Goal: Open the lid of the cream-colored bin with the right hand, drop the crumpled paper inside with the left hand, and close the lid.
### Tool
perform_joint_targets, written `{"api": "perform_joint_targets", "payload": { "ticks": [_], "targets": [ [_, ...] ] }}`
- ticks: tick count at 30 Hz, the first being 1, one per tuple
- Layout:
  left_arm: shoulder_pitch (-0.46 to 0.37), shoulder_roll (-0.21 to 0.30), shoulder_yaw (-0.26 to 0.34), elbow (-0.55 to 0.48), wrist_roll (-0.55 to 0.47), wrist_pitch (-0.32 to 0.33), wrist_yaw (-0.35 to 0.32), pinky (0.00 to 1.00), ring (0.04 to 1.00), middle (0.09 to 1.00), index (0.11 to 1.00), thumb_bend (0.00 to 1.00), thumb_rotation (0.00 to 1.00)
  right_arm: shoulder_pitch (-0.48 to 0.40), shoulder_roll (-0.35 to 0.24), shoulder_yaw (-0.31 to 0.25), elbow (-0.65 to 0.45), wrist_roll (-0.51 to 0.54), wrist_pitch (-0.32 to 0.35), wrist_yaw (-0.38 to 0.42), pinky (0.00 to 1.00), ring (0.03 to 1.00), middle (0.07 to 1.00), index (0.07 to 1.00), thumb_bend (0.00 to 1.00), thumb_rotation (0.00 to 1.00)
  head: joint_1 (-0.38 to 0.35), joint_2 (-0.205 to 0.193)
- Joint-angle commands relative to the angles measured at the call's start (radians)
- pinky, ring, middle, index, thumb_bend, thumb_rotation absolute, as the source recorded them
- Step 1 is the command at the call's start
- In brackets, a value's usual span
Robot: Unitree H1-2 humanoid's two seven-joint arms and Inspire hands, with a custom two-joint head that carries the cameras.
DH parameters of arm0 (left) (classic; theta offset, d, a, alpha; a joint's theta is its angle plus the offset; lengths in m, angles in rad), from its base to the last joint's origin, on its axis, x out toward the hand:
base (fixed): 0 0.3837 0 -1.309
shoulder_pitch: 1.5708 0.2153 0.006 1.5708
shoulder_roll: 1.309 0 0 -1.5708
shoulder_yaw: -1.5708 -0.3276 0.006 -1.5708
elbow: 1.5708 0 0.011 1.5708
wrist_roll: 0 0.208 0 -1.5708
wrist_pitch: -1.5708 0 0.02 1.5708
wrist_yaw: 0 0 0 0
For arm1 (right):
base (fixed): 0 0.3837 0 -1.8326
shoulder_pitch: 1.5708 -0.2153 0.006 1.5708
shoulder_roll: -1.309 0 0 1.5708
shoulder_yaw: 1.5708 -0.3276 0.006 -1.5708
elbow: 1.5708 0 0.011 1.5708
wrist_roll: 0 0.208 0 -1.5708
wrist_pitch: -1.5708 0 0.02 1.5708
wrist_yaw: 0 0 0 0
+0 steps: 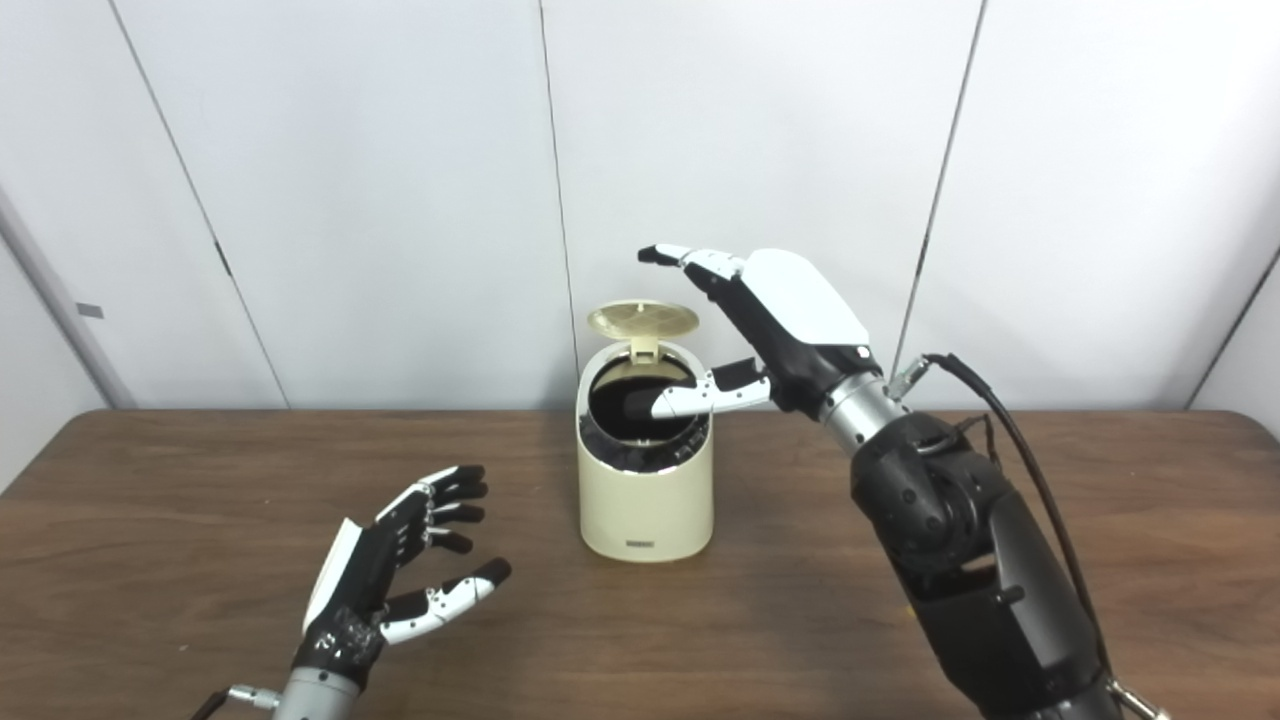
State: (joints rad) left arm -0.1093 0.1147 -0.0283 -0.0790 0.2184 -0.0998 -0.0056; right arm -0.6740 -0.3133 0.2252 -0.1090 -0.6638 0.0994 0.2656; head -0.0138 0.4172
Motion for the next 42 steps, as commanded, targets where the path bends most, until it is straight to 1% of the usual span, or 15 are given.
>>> {"api": "perform_joint_targets", "payload": {
  "ticks": [1,4,7,10,12,13,18,22,27,32,36,41,42],
  "targets": [
    [-0.015,0.006,0.002,-0.016,-0.006,-0.024,0.003,0.62,0.742,0.799,0.82,0.63,0.12,-0.058,-0.021,-0.004,-0.024,-0.016,0.007,0.005,0.78,0.922,0.877,0.869,0.74,0.65,-0.001,0.0],
    [-0.016,0.007,0.0,-0.017,-0.004,-0.027,0.002,0.62,0.74,0.796,0.818,0.63,0.11,-0.065,-0.027,-0.002,-0.007,-0.016,-0.008,0.01,0.83,0.951,0.881,0.873,0.74,0.65,0.002,0.002],
    [-0.016,0.008,-0.003,-0.02,-0.004,-0.027,-0.001,0.62,0.742,0.798,0.819,0.63,0.12,-0.072,-0.032,0.002,0.009,-0.018,-0.019,0.011,0.9,0.981,0.881,0.871,0.75,0.66,0.007,0.005],
    [-0.017,0.007,-0.004,-0.022,-0.007,-0.021,-0.004,0.61,0.739,0.796,0.818,0.64,0.12,-0.076,-0.043,0.016,0.008,-0.039,-0.021,0.022,0.98,0.995,0.88,0.865,0.74,0.67,0.007,0.005],
    [-0.018,0.006,-0.005,-0.024,-0.001,-0.015,-0.003,0.62,0.737,0.795,0.818,0.64,0.13,-0.077,-0.046,0.021,0.005,-0.047,-0.019,0.025,1.0,0.997,0.876,0.86,0.74,0.67,0.007,0.005],
    [-0.018,0.007,-0.005,-0.027,-0.001,-0.012,-0.003,0.62,0.738,0.794,0.818,0.64,0.12,-0.077,-0.047,0.023,0.002,-0.05,-0.018,0.027,1.0,0.996,0.864,0.85,0.74,0.67,0.008,0.012],
    [-0.021,0.007,-0.005,-0.036,-0.016,-0.009,-0.013,0.61,0.739,0.792,0.816,0.64,0.12,-0.07,-0.054,0.028,-0.016,-0.054,-0.008,0.053,1.0,0.992,0.842,0.823,0.74,0.7,0.008,0.012],
    [-0.022,0.008,-0.007,-0.036,-0.007,-0.011,-0.012,0.61,0.736,0.789,0.813,0.64,0.11,-0.064,-0.051,0.026,-0.001,-0.041,-0.035,0.036,1.0,0.972,0.818,0.793,0.75,0.71,0.012,0.016],
    [-0.022,0.003,-0.009,-0.047,-0.008,0.002,-0.014,0.61,0.739,0.789,0.811,0.64,0.1,-0.064,-0.047,0.027,0.017,-0.03,-0.061,0.035,0.99,0.96,0.802,0.783,0.75,0.67,0.019,0.026],
    [-0.026,0.003,-0.011,-0.051,0.005,0.01,-0.009,0.6,0.739,0.789,0.809,0.64,0.1,-0.062,-0.046,0.035,0.017,-0.032,-0.063,0.04,0.99,0.951,0.798,0.781,0.74,0.65,0.023,0.029],
    [-0.028,0.003,-0.013,-0.047,0.005,0.005,-0.009,0.6,0.733,0.788,0.808,0.65,0.12,-0.056,-0.049,0.041,0.014,-0.044,-0.067,0.036,0.95,0.937,0.789,0.773,0.75,0.63,0.024,0.031],
    [-0.03,0.003,-0.015,-0.047,0.002,0.007,-0.011,0.6,0.74,0.792,0.811,0.65,0.1,-0.045,-0.056,0.048,0.0,-0.063,-0.076,0.042,0.92,0.927,0.782,0.768,0.75,0.63,0.024,0.031],
    [-0.031,0.003,-0.016,-0.047,0.006,0.005,-0.009,0.6,0.738,0.791,0.809,0.65,0.1,-0.041,-0.056,0.049,-0.003,-0.063,-0.079,0.042,0.9,0.916,0.774,0.764,0.74,0.61,0.024,0.031]
  ]
}}
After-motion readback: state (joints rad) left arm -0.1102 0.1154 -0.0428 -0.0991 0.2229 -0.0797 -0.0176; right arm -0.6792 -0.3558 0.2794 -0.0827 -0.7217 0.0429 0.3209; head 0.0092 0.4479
